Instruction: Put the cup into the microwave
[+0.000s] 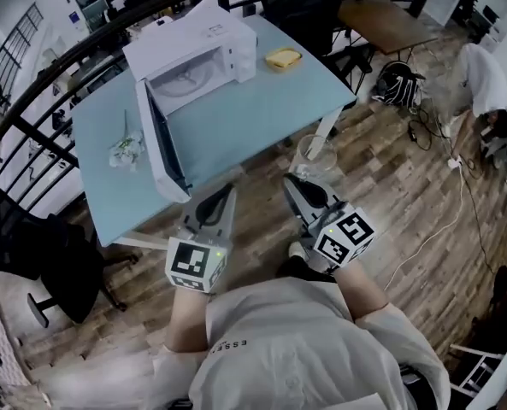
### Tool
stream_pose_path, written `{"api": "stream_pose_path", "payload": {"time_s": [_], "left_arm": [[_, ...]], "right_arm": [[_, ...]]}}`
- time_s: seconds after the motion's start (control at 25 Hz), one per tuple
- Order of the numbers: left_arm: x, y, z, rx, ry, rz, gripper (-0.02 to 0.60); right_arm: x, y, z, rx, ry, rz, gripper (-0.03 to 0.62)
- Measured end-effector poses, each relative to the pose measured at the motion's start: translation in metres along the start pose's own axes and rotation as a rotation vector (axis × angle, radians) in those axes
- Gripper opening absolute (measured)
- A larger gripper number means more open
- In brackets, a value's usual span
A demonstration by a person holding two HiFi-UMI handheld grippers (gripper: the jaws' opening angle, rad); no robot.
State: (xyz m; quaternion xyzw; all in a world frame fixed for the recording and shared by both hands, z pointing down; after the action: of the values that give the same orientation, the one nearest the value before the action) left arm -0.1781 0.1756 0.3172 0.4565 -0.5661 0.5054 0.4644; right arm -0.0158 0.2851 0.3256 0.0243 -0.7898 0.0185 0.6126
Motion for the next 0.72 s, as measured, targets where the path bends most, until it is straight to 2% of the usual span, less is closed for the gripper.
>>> {"api": "stream_pose_path", "payload": {"time_s": [0.2,0.36,0.52,0.72], "left_arm": [[-0.014,-0.074,0.0,-0.086,0.033,0.008,0.003],[-0.013,-0.116,-0.002,-0.148,0.065,0.026,0.003],[-0.001,-0.137,0.003,-0.2,0.093,0.069,0.003],[0.009,-0.139,0.027,-0.301,0.144,0.093,0.003]], "right_arm": [[-0.022,-0.023,-0.079,-0.077,0.03,0.05,0.02],[-0.033,-0.042,-0.126,-0.144,0.049,0.077,0.02],[-0.034,-0.066,-0.156,-0.201,0.041,0.109,0.02],[-0.026,-0.109,-0.169,-0.293,0.042,0.15,0.02]]}}
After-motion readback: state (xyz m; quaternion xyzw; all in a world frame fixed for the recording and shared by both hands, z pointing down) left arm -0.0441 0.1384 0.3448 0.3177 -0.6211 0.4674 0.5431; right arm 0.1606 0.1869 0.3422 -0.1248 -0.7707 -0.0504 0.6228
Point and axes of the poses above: the fingertips, and each gripper's own axes: y backward along the fingers, z to its left, x out of its underside, the point moved 7 cm from there along y, backward along the fingers, and after that the axes turned 10 degrees about x, right-handed, at the moved point
